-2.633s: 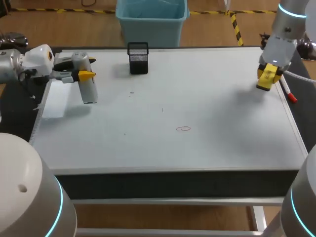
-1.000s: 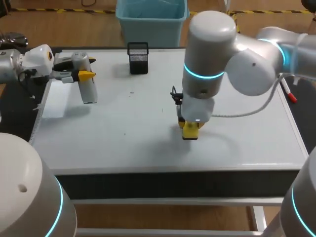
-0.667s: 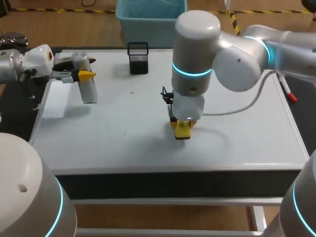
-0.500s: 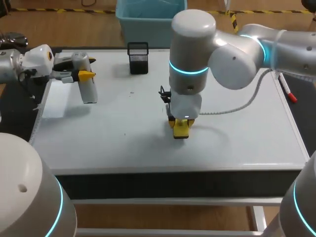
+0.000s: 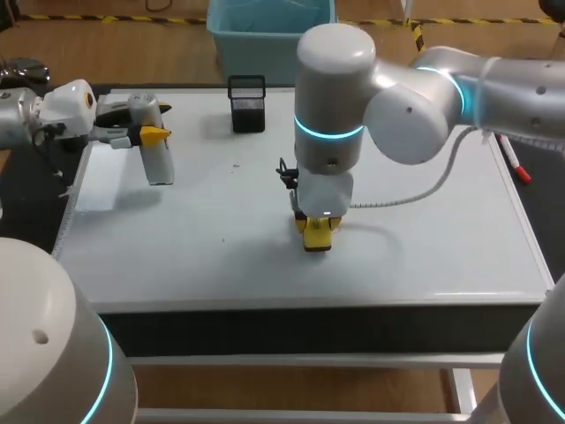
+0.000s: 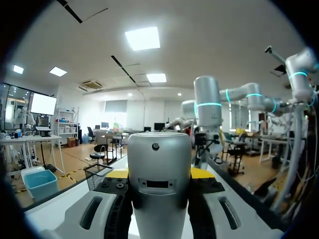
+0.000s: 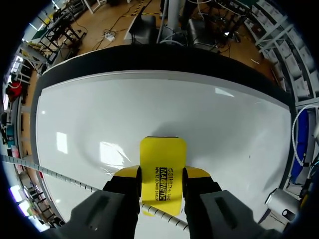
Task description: Pick up the inspection probe, press it on each red-marked spot on the whiteboard one by one, put down the probe, pick up the eraser, and wipe off all the red marks.
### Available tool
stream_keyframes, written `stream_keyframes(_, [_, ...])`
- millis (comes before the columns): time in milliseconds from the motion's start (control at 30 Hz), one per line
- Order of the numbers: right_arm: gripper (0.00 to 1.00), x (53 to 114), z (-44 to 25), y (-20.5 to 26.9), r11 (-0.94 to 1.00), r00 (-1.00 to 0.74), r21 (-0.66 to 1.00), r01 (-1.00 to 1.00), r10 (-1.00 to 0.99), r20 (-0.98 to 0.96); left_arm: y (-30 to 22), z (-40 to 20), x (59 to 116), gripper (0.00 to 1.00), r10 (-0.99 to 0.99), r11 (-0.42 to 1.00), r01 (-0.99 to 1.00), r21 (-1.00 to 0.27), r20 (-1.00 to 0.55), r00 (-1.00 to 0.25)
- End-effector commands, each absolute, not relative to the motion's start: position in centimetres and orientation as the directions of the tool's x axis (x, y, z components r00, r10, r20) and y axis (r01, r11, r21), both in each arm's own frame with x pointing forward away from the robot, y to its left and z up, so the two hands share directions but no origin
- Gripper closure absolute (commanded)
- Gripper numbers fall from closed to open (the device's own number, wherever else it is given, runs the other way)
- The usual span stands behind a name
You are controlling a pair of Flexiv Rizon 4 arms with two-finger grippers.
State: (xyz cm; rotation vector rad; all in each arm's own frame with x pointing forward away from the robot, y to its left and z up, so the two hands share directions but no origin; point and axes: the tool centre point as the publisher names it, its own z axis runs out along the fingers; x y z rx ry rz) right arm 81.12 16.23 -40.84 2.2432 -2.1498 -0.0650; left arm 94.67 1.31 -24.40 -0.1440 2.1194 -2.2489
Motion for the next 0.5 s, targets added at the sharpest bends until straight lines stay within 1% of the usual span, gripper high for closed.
stream_keyframes(33, [1.00, 81.21, -41.24, 16.51, -0.047, 0.047, 0.054, -0.997, -0.999, -0.002, 1.27, -24.18, 94.56, 1.00, -0.102, -0.058, -0.029, -0.998, 0.035, -0.994])
stream_keyframes(500, [1.00, 81.70, -41.91, 16.18, -0.044, 0.044, 0.063, -0.997, -0.999, -0.012, 1.27, -24.18, 94.56, 1.00, -0.102, -0.058, -0.029, -0.998, 0.035, -0.994])
